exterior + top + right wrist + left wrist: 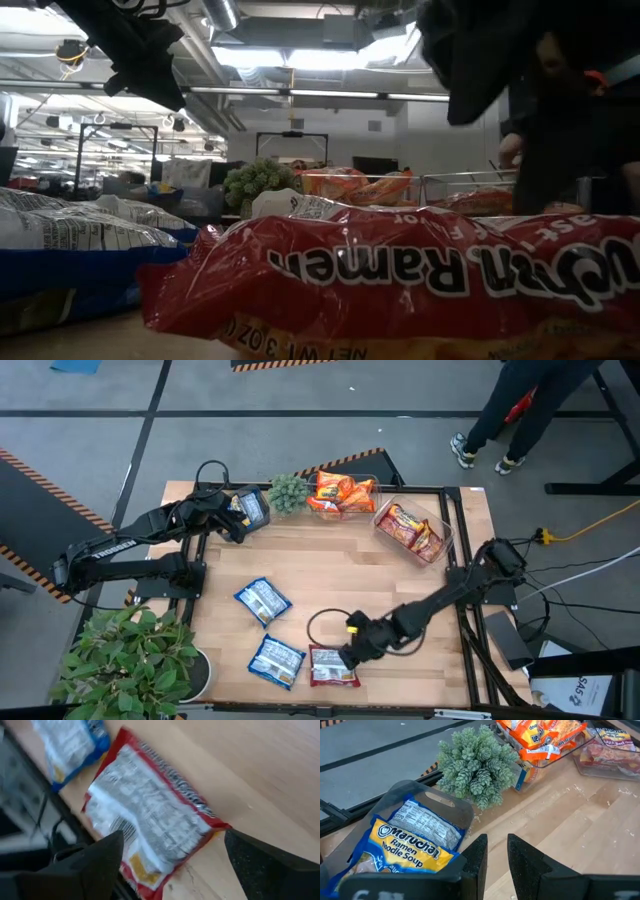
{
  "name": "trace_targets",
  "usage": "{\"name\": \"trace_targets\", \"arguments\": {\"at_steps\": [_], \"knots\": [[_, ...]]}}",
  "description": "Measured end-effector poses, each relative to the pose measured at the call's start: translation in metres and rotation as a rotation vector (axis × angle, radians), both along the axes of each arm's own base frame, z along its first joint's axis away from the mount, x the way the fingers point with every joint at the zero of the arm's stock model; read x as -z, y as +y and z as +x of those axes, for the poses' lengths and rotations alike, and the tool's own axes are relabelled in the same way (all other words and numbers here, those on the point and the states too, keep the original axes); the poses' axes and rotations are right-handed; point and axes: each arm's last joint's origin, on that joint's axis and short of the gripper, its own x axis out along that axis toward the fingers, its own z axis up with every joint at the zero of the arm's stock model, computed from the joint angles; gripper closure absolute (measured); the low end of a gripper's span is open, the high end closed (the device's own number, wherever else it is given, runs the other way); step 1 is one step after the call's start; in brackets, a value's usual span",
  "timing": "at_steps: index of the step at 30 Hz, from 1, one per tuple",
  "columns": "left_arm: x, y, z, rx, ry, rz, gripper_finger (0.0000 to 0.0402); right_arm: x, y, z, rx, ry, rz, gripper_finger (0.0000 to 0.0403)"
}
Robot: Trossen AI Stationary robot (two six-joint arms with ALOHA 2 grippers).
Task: Sort Maruchan noodles
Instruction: Put the red noodle pack into the right transparent bin
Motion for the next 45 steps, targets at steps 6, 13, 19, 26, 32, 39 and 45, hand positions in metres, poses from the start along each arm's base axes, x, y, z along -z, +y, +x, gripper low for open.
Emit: {"name": "trace_targets", "arguments": {"at_steps": [6, 13, 19, 26, 32, 39, 45], "knots": [[0.000, 0.000, 0.001, 0.035, 0.006, 0.003, 0.0333, 0.012, 0.015, -0.011, 0.155, -0.015, -0.023, 0.0070], [0.000, -0.001, 0.001, 0.035, 0.007, -0.001, 0.0333, 0.045, 0.031, 0.006, 0.170, -0.087, 0.052, 0.0070], [0.000, -0.001, 0.000, 0.033, 0.006, 0.001, 0.0333, 0.059, 0.033, 0.009, 0.153, -0.038, 0.083, 0.0092], [0.000, 0.000, 0.000, 0.032, 0.008, 0.001, 0.0333, 0.062, 0.034, 0.009, 0.119, -0.046, 0.057, 0.0232], [0.000, 0.000, 0.000, 0.032, 0.008, 0.002, 0.0333, 0.062, 0.033, 0.009, 0.116, -0.058, 0.044, 0.0367], [0.000, 0.000, 0.000, 0.032, 0.008, 0.002, 0.0333, 0.054, 0.031, 0.007, 0.133, -0.055, 0.029, 0.0398], [0.000, 0.000, 0.000, 0.031, 0.008, 0.003, 0.0333, 0.022, -0.002, -0.014, 0.228, 0.033, -0.187, 0.0402]]}}
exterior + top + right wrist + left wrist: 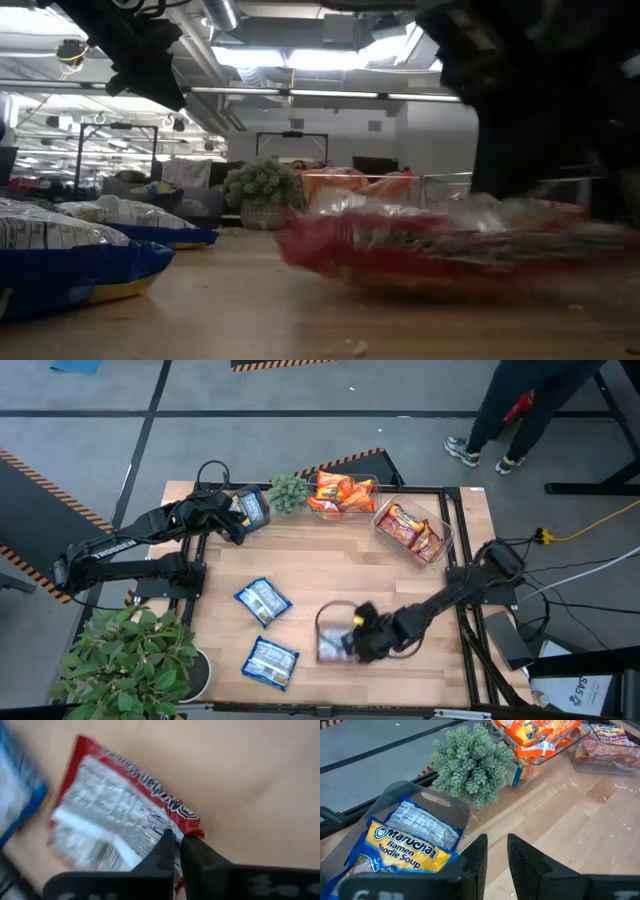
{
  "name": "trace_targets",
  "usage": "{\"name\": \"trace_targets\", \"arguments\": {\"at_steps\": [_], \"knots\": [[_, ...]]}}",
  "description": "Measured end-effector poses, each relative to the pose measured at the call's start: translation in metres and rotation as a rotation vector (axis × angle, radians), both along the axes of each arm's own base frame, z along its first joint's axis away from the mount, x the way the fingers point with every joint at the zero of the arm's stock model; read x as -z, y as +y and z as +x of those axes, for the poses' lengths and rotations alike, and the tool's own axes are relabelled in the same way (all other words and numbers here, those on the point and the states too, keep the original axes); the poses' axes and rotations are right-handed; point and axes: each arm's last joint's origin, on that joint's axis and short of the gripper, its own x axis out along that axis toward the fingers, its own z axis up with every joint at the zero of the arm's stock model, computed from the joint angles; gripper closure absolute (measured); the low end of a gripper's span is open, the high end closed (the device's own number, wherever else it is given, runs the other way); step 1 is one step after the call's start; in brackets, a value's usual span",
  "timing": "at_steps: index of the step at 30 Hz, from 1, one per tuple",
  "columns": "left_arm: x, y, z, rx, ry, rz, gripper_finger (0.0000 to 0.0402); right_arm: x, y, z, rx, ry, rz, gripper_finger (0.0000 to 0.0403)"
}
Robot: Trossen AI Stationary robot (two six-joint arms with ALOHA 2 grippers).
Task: Sort Maruchan noodles
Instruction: Put the red noodle pack into the right transparent bin
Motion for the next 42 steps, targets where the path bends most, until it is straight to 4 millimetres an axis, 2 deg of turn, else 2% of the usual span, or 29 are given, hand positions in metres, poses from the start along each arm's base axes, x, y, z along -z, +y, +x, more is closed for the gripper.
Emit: {"name": "trace_targets", "arguments": {"at_steps": [9, 14, 19, 26, 31, 42], "knots": [[0.000, 0.000, 0.000, -0.003, -0.002, 0.002, 0.0333, -0.082, -0.068, -0.054, 0.153, 0.111, -0.274, 0.0403], [0.000, 0.000, 0.000, -0.007, -0.001, 0.005, 0.0333, -0.116, -0.106, -0.082, 0.272, 0.109, -0.399, 0.0403], [0.000, 0.000, 0.000, -0.015, 0.001, 0.010, 0.0333, -0.139, -0.139, -0.110, 0.374, 0.127, -0.517, 0.0403], [0.000, 0.001, 0.000, -0.026, 0.004, 0.016, 0.0333, -0.158, -0.174, -0.138, 0.479, 0.255, -0.628, 0.0403], [0.000, 0.001, 0.000, -0.031, 0.005, 0.019, 0.0333, -0.161, -0.194, -0.137, 0.450, 0.355, -0.656, 0.0403], [-0.001, 0.001, -0.001, -0.047, 0.008, 0.032, 0.0333, -0.155, -0.232, -0.136, 0.441, 0.567, -0.623, 0.0403]]}}
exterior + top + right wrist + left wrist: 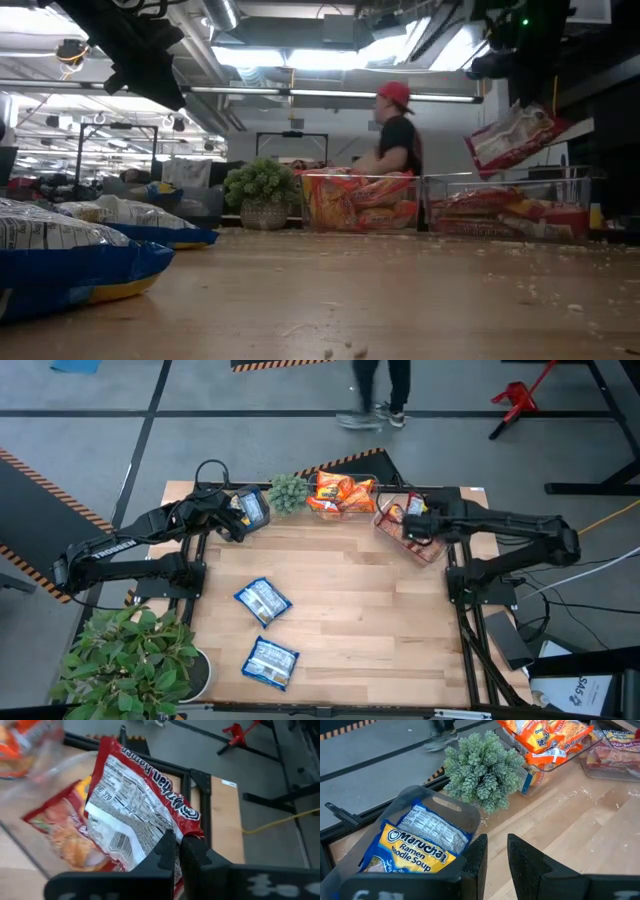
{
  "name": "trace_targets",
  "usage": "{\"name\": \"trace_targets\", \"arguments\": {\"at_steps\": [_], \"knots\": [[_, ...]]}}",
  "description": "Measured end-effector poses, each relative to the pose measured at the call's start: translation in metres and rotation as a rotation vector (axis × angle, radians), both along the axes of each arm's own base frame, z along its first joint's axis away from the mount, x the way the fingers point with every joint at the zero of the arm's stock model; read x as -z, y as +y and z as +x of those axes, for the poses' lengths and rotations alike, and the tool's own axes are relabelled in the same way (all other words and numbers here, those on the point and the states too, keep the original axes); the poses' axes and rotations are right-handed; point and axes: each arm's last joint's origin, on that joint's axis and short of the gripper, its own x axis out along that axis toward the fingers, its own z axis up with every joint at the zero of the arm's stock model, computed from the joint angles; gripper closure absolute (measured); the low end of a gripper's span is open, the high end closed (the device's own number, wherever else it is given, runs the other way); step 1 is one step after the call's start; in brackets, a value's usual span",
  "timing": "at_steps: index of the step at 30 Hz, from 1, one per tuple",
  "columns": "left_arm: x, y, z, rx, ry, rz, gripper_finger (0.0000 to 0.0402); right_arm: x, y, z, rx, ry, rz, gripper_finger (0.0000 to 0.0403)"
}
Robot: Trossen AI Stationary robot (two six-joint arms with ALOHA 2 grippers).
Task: Sort Maruchan noodles
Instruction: Put the red noodle pack into the right transparent bin
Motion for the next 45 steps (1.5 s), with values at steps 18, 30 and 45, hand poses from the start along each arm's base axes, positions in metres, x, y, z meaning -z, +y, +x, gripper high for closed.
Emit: {"name": "trace_targets", "arguments": {"at_steps": [18, 30, 45], "knots": [[0.000, 0.000, 0.000, 0.000, 0.000, 0.000, 0.0333, -0.044, -0.049, -0.019, -0.063, 0.118, 0.078, 0.0403], [0.000, 0.000, 0.000, 0.001, 0.002, 0.001, 0.0333, -0.033, -0.064, -0.011, -0.205, 0.258, 0.241, 0.0403], [0.000, 0.000, 0.000, 0.001, 0.002, 0.001, 0.0333, 0.014, -0.094, 0.033, -0.378, 0.697, 0.334, 0.0403]]}}
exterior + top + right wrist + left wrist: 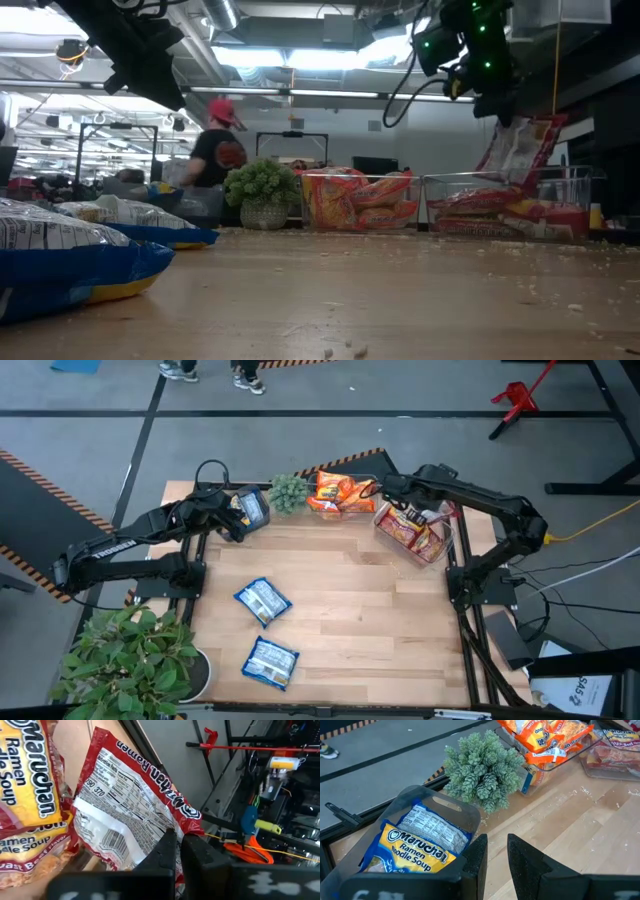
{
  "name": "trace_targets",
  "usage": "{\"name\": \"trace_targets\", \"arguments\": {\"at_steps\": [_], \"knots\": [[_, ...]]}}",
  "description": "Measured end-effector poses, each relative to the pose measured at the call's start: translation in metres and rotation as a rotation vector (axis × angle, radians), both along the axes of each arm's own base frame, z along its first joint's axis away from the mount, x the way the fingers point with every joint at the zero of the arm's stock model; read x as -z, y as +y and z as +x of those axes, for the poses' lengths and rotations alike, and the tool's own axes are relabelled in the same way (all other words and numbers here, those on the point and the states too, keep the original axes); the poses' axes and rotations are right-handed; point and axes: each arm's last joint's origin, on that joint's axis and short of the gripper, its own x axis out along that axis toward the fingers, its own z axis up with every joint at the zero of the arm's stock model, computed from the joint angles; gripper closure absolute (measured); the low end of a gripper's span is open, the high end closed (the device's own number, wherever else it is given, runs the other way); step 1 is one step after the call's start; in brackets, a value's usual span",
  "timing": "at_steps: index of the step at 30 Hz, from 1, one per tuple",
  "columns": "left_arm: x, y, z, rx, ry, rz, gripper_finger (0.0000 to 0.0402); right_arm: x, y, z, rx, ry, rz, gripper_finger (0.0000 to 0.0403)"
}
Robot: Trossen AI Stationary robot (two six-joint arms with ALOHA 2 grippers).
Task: Sort Maruchan noodles
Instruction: Put the red noodle pack into the right transparent bin
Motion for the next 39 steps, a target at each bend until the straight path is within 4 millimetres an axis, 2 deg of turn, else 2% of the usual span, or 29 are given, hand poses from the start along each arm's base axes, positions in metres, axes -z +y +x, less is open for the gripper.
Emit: {"name": "trace_targets", "arguments": {"at_steps": [8, 12, 17, 22, 28, 33, 36, 39], "knots": [[0.001, 0.000, -0.001, -0.001, 0.009, -0.006, 0.0333, 0.003, 0.013, 0.008, -0.056, -0.004, 0.031, 0.0403], [0.001, 0.000, -0.001, -0.002, 0.005, -0.012, 0.0333, 0.023, 0.026, 0.007, -0.115, 0.087, 0.082, 0.0403], [0.001, 0.000, -0.001, -0.001, 0.005, -0.013, 0.0333, 0.053, 0.032, -0.007, -0.118, 0.226, 0.105, 0.0403], [0.001, 0.000, -0.001, -0.002, 0.004, -0.014, 0.0333, 0.068, 0.040, -0.014, -0.084, 0.238, 0.166, 0.0403], [0.001, 0.000, -0.001, -0.003, 0.002, -0.014, 0.0333, 0.062, 0.051, -0.003, -0.149, 0.210, 0.177, 0.0402], [0.001, 0.000, -0.001, -0.003, 0.002, -0.014, 0.0333, 0.048, 0.061, 0.010, -0.191, 0.094, 0.330, 0.0399], [0.001, 0.000, 0.000, -0.003, 0.002, -0.013, 0.0333, 0.045, 0.068, 0.015, -0.163, 0.005, 0.438, 0.0376], [0.001, 0.000, 0.000, -0.002, 0.002, -0.013, 0.0333, 0.046, 0.075, 0.019, -0.143, -0.060, 0.536, 0.0335]]}}
